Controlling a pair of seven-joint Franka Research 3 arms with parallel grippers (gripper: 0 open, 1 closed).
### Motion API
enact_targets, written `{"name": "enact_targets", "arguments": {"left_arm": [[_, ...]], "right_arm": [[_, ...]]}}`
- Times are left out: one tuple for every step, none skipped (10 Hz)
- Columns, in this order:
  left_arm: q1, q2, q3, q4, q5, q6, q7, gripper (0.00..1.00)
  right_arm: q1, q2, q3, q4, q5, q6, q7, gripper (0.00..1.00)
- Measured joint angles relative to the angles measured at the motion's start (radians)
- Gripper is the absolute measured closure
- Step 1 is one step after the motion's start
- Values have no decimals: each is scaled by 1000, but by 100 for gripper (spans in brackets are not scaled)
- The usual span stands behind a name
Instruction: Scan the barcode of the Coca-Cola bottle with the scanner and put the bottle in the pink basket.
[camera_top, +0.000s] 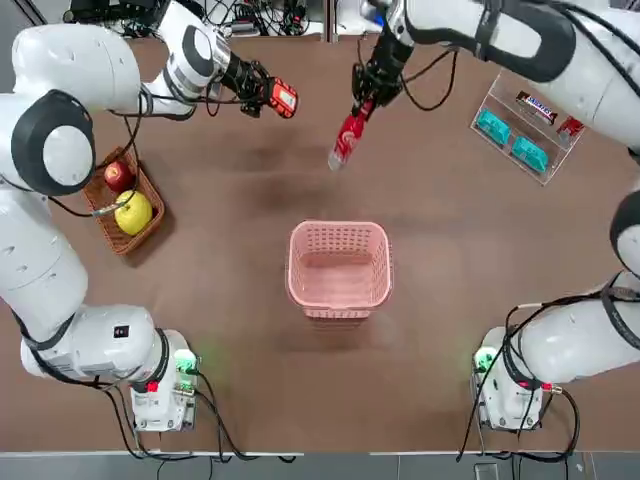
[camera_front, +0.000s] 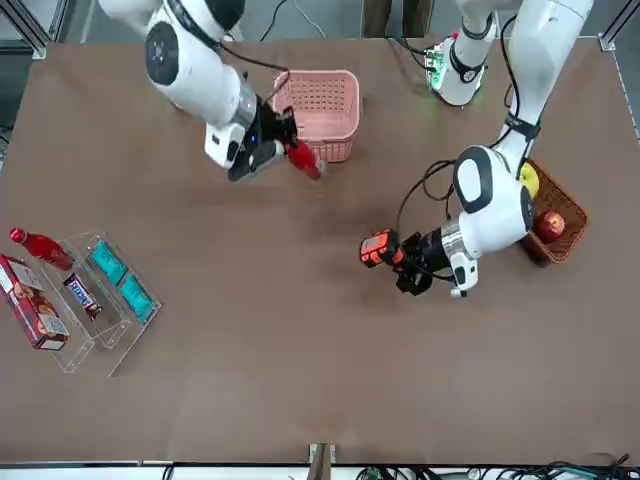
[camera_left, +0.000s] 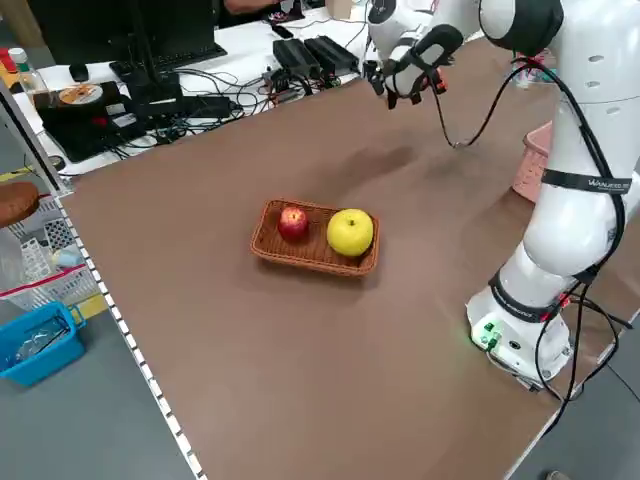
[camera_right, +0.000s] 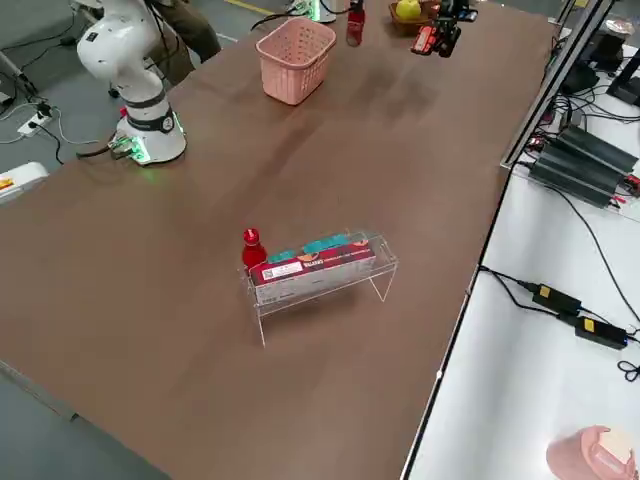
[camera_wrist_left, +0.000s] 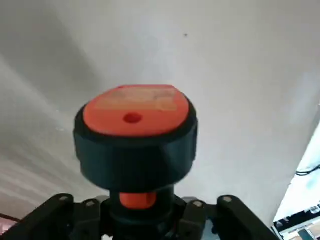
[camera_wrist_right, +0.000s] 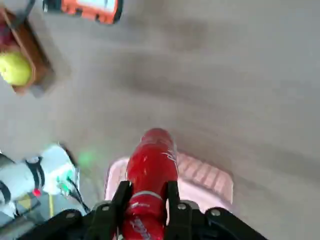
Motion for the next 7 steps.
{"name": "enact_targets", "arguments": {"left_arm": [[7,0,6,-16,12,1,-6,91],[14,0,18,-27,54,1,-35,91],[19,0,35,-30,117,2,-87,91],[24,0,53,-31,192,2,-152,91],[30,0,71,-32,261,1,-217,91],[33,0,86,-34,307,1,-270,91],[37,0,94,-37,341,1,-328,91]], "right_arm": [[52,-2,1,-19,0,-7,2,65],[104,-9,2,-45,-1,-8,3,65],[149,-29,3,-74,-1,-16,11,65],[187,-61,2,-96,-7,-42,26,65],[219,-93,2,-110,-29,-70,55,65],[246,-114,2,-123,-67,-80,88,65],[268,-122,2,-147,-108,-70,112,65]]}}
